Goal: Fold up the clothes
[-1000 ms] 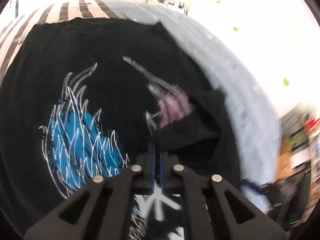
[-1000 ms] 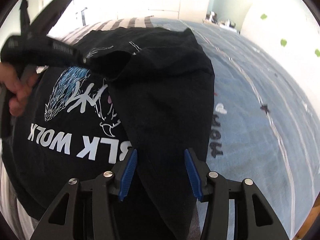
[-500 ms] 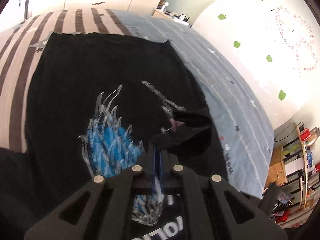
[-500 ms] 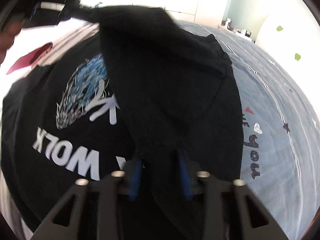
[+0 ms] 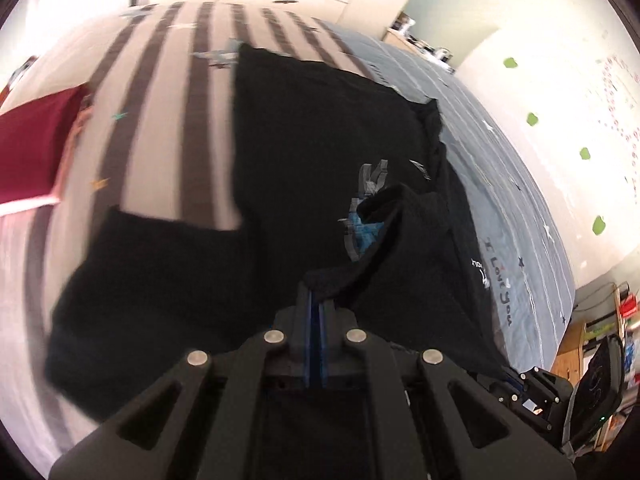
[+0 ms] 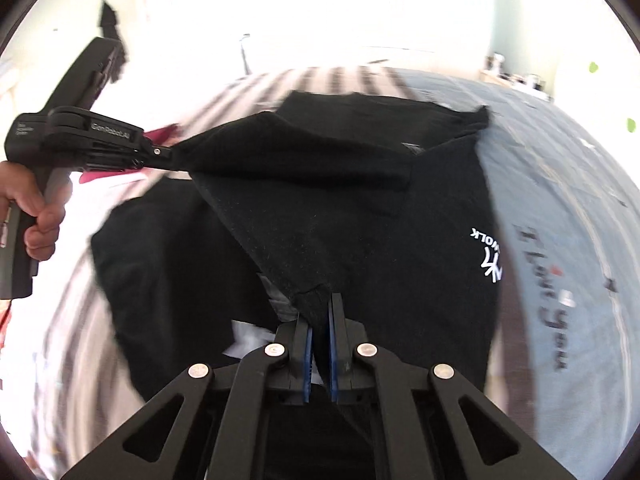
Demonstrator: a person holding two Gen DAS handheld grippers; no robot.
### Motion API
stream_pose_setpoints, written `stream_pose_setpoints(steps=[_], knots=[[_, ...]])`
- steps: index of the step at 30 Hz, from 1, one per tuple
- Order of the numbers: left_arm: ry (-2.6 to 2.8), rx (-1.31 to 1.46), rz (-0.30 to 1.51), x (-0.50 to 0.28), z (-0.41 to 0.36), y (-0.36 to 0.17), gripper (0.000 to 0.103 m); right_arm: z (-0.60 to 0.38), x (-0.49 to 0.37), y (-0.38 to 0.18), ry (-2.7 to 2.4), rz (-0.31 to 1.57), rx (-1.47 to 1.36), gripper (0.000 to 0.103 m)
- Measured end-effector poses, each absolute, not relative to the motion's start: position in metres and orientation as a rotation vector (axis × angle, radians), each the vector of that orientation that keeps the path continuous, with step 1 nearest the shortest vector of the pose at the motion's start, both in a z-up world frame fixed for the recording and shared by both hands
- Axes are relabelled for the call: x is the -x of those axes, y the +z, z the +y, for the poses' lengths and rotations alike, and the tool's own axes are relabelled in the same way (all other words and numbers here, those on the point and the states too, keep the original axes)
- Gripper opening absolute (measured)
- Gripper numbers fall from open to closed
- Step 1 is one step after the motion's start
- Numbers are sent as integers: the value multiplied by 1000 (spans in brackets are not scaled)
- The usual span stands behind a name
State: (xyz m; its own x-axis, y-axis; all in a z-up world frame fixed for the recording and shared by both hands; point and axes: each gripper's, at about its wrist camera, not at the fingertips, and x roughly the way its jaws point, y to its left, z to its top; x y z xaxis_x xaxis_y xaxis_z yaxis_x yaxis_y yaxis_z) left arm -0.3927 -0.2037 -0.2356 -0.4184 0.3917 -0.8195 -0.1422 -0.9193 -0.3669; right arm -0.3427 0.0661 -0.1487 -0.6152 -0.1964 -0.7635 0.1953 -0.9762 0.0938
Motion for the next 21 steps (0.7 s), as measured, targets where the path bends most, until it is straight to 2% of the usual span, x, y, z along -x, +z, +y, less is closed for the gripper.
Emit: stream_pose_setpoints(steps=[5,11,13,14,15,18,21], knots=[[2455,1515,-324,383,-274,-229,2,3,342,-150,-2529,-9,-1224,6],[2480,1638,-356,375,-339,-263,3,-55,346,-173,-2426,6,-1259,6],[2517,1666,-321,369,-352,-275,21,-62,348,-181,-2411,8,-1287,6],[2533,1664,-306,367,-355,-277,37,-66,349,-185,-2404,9,-1300,6],[2542,1635,-291,364,-356,-276,41,-68,349,-188,-2399,7,-1312,6],[2580,1523,-167,356,-346,-272,43,-66,346,-195,-2389,-4,-1341,6],[2608,1443,-189,352,-346,-264,43,-65,341,-201,-2372,6,-1360,6]])
